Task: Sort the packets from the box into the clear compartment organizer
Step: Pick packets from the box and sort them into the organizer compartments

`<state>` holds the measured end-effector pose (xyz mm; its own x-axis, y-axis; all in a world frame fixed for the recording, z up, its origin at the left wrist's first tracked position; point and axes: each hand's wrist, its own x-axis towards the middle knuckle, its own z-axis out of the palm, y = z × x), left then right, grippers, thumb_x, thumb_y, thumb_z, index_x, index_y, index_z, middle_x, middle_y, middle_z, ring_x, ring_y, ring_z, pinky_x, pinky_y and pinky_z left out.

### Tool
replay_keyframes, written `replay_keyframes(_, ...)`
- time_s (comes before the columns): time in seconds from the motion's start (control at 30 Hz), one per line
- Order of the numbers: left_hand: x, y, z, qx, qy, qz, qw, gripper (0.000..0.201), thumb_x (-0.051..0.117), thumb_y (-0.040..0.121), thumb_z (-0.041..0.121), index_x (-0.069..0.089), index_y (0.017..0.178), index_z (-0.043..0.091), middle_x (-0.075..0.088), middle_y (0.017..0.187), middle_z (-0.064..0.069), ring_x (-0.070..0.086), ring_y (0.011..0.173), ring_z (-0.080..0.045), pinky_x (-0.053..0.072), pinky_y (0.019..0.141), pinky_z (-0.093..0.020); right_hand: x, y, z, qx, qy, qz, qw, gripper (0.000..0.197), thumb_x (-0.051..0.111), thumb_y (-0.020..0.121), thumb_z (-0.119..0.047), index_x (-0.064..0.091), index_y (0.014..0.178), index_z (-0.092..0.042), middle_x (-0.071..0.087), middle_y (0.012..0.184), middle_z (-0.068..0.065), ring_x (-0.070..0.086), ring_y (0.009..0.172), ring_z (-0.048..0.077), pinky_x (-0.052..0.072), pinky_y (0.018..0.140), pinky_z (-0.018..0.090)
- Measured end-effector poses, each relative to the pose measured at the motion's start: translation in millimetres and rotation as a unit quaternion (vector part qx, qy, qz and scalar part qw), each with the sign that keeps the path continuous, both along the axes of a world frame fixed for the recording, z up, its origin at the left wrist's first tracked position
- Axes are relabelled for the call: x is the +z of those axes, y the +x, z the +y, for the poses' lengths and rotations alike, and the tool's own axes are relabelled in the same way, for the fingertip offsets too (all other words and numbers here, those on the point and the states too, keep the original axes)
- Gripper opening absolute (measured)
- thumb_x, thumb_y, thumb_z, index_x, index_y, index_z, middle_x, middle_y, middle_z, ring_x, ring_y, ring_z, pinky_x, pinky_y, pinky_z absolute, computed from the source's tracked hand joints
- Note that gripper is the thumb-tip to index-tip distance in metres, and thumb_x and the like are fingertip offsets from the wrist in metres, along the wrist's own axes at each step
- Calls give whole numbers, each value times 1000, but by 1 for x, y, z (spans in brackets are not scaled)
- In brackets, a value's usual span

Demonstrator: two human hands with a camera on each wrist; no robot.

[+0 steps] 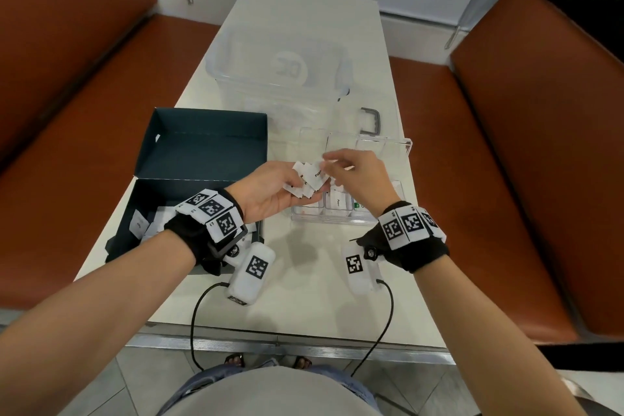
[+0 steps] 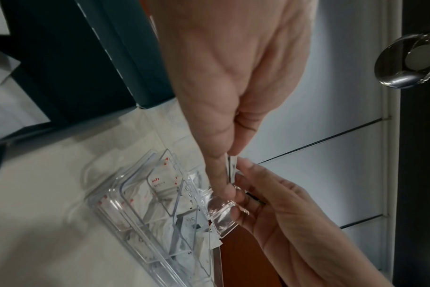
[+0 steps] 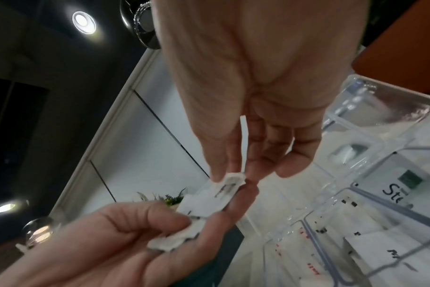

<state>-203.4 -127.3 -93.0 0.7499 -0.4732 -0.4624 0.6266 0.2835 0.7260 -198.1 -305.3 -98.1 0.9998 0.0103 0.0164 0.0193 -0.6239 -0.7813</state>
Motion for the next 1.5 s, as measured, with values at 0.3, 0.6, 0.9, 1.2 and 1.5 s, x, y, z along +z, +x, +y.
replay_keyframes(0.3, 4, -7, -7, -17, 27, -20, 999, 50, 26, 85, -17, 53, 127, -9, 58, 119, -24, 61, 109, -35, 55, 89, -43, -4, -11, 0, 1, 61, -1, 998, 17, 76, 79, -17, 76, 96, -18, 70, 69, -4, 63, 58, 1, 50, 64, 15)
replay_keyframes(0.6, 4, -6, -11, 0, 39, -16, 999, 33, 41, 101, 8, 50, 128, -10, 61, 113, -22, 65, 100, -31, 56, 88, -41, -2, -10, 3, 12, 77, 35, 996, 10, 79, 76, -15, 70, 82, -13, 70, 73, -4, 67, 59, 4, 49, 56, 12)
replay_keyframes(0.9, -5, -3, -11, 86, -8, 32, 996, 33, 39, 103, 13, 44, 128, -9, 60, 121, -29, 67, 102, -40, 60, 80, -43, 3, -8, -3, -22, 94, 28, 995, 9, 77, 78, -13, 68, 81, -12, 69, 65, 0, 63, 53, 4, 54, 59, 20)
replay_keyframes(1.2, -2, -5, -6, 44, -18, 43, 998, 32, 46, 103, 18, 52, 123, -6, 67, 112, -28, 68, 101, -41, 61, 78, -41, 4, -7, -7, -52, 83, -2, 995, 8, 77, 78, -15, 73, 85, -14, 70, 71, 0, 58, 51, -2, 49, 60, 12)
replay_keyframes(1.5, -7, -5, -10, 52, 7, 26, 998, 36, 39, 105, 22, 51, 128, -3, 64, 121, -26, 67, 106, -36, 58, 85, -43, 8, -13, 1, -41, 145, 37, 988, 9, 73, 81, -7, 70, 89, -7, 71, 79, 11, 64, 58, 8, 50, 55, 16)
